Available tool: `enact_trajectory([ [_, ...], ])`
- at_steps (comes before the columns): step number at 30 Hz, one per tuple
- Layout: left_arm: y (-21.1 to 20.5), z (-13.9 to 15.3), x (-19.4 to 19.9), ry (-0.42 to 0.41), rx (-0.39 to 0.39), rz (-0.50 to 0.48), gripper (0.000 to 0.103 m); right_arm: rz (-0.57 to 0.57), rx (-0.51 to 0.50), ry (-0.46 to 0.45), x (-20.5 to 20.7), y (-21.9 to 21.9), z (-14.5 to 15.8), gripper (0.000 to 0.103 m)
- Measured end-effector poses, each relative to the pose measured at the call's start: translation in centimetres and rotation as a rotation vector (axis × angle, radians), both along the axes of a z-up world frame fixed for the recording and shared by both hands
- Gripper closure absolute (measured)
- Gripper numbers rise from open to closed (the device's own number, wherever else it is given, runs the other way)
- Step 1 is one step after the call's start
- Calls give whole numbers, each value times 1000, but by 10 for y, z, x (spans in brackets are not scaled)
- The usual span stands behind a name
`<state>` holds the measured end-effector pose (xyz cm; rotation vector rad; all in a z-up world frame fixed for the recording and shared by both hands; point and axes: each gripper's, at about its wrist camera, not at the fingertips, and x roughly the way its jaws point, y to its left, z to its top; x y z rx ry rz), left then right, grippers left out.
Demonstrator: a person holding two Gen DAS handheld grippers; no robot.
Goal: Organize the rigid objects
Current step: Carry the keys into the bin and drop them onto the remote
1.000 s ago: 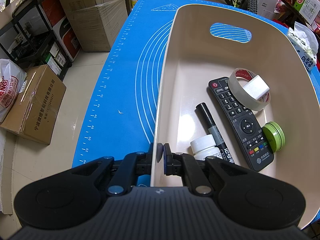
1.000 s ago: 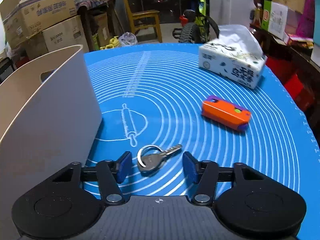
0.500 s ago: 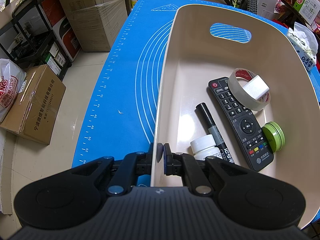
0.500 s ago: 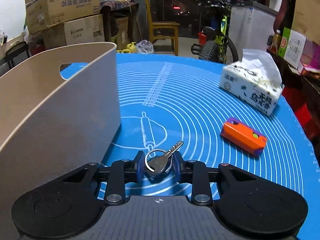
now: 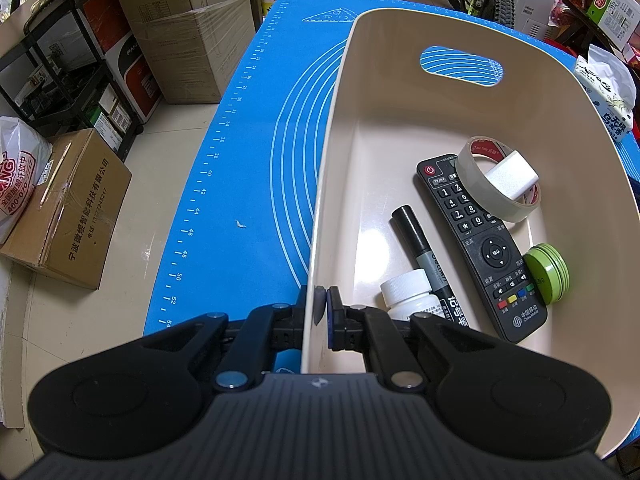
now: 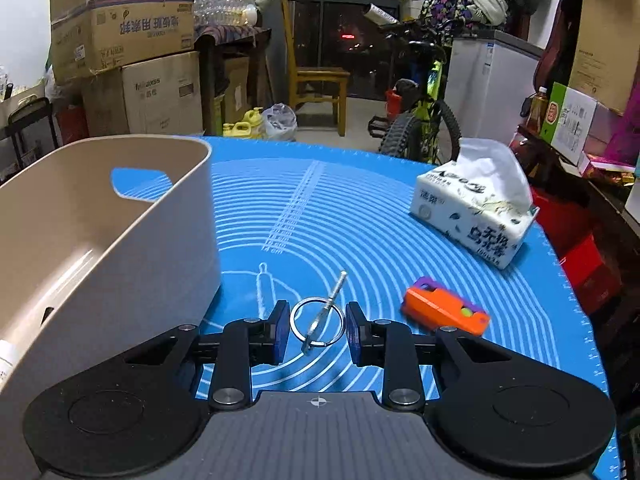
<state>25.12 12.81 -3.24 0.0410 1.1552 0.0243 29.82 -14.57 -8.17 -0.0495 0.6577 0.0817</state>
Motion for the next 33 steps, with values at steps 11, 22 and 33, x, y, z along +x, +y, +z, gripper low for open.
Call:
enact_trajectory([
  [11,0,0,0,0,0,0,95,70,5,-117,-13,6,57,65],
  [22,0,0,0,0,0,0,95,254,39,-153,-16,58,108,65],
  [33,0,0,0,0,0,0,95,439,-24,28,-8,121,75,65],
])
